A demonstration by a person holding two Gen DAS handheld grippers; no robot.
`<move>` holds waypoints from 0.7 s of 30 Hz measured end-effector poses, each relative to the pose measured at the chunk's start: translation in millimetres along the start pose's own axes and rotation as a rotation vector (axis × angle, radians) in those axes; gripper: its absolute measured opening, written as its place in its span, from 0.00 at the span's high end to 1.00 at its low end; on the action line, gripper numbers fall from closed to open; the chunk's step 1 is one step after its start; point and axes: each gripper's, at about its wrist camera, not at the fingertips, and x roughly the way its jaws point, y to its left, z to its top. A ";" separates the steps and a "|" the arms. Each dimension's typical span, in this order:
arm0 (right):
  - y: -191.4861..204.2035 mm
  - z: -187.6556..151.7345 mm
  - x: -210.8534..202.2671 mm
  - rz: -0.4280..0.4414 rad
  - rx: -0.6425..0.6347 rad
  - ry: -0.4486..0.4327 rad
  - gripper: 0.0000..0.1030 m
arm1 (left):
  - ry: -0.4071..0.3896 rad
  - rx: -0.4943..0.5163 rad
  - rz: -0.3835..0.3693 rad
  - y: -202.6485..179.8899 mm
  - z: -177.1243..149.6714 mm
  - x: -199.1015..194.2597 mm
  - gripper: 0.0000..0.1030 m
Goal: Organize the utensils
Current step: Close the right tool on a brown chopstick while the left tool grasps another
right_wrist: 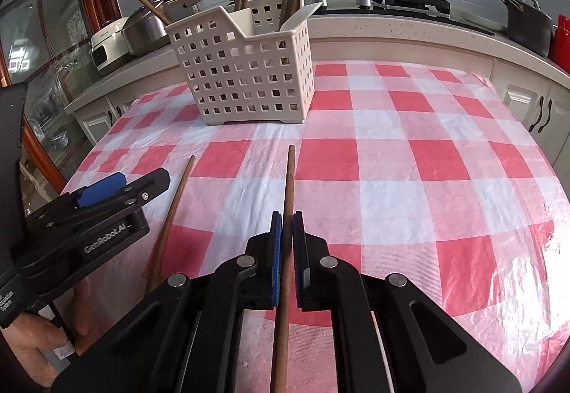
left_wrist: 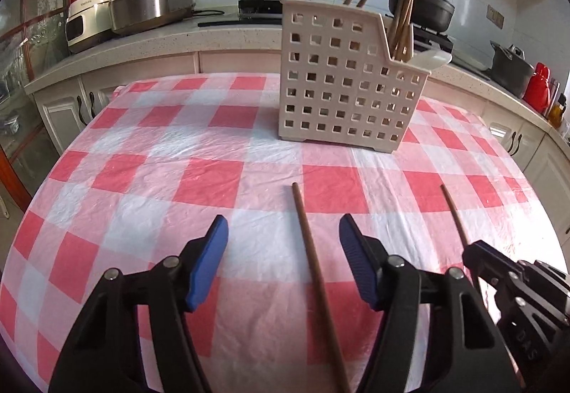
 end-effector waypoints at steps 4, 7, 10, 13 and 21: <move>-6.6 0.7 -3.8 0.019 0.017 -0.010 0.94 | 0.060 0.034 0.027 -9.9 0.9 14.3 0.49; -10.8 1.1 -4.8 0.030 0.024 -0.016 0.94 | 0.110 0.039 0.034 -12.3 0.7 26.5 0.57; -14.5 -0.2 -3.7 0.043 0.030 -0.011 0.94 | 0.127 0.039 0.047 -13.7 2.0 33.2 0.61; -18.3 -0.9 -4.5 0.046 0.036 -0.011 0.94 | 0.127 0.056 0.055 -17.0 2.6 35.3 0.70; -24.3 -0.2 -13.3 0.039 0.052 -0.028 0.94 | 0.122 0.053 0.010 -16.2 1.0 31.4 0.94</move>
